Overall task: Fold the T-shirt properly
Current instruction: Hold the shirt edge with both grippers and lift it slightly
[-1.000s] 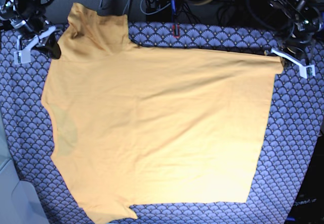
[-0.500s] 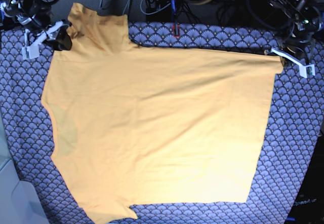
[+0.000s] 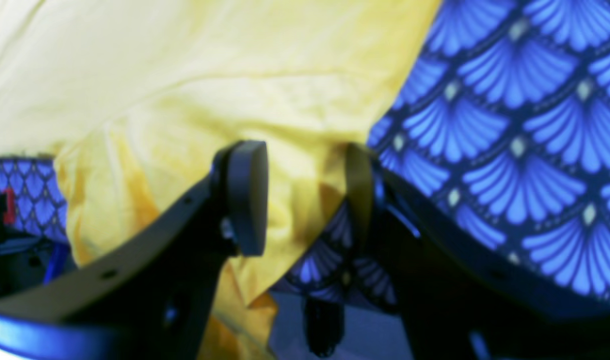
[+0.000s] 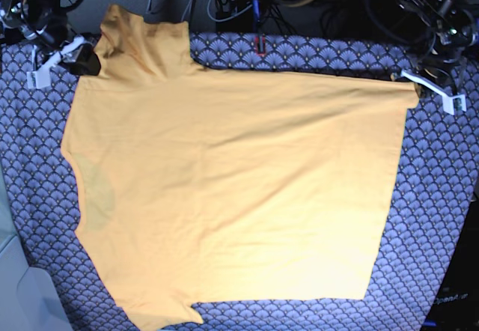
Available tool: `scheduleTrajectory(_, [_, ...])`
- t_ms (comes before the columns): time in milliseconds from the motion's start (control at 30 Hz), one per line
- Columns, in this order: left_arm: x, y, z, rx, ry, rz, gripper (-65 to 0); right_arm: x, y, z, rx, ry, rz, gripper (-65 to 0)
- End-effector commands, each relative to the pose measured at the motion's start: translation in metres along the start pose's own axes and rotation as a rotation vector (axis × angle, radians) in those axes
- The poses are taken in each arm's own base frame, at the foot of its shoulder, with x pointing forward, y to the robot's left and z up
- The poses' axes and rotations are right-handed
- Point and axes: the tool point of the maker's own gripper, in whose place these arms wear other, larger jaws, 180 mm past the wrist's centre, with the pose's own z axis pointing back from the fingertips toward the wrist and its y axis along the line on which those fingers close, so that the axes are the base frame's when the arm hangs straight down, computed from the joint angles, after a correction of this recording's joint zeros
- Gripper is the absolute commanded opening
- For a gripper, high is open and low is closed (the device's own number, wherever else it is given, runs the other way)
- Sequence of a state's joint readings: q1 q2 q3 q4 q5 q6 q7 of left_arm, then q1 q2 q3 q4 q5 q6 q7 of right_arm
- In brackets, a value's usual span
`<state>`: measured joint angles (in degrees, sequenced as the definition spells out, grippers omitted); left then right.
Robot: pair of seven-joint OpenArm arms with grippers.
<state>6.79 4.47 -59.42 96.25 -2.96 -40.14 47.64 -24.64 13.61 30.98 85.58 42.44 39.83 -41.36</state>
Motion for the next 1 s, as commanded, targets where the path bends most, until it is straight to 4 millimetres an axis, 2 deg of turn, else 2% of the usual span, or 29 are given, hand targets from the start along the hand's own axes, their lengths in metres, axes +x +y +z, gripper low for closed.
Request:
scheduleTrajectory(0, [0.015, 0.004, 0.003, 0.01, -0.048, -0.009, -65.0, 0.003, -0.006, 0.005, -0.014, 0.008, 0.026, -38.0])
scheduleTrajectory(167, [0.014, 0.004, 0.002, 0.008, -0.046, -0.007, -65.0, 0.003, -0.007, 0.006, -0.018, 0.006, 0.026, -38.0])
scheduleTrajectory(333, [0.015, 0.004, 0.002, 0.007, -0.048, -0.007, -65.0, 0.01, -0.024, 0.017, -0.07, -0.024, 0.009, -38.0])
scheduleTrajectory(500, [0.015, 0.003, 0.002, 0.007, -0.049, -0.006, -65.0, 0.009, -0.026, 0.02, -0.077, -0.022, 0.006, -38.0])
scheduleTrajectory(600, [0.016, 0.003, 0.002, 0.007, -0.051, -0.006, -65.0, 0.005, -0.023, 0.018, -0.069, -0.017, -0.001, -38.0])
scheduleTrajectory(833, [0.016, 0.003, 0.002, 0.007, -0.051, -0.006, -65.0, -0.014, 0.009, -0.003, 0.017, 0.027, -0.012, -38.0])
scheduleTrajectory(967, [0.016, 0.003, 0.002, 0.007, -0.051, -0.006, -65.0, -0.018, 0.016, -0.007, 0.033, 0.029, -0.026, -38.1])
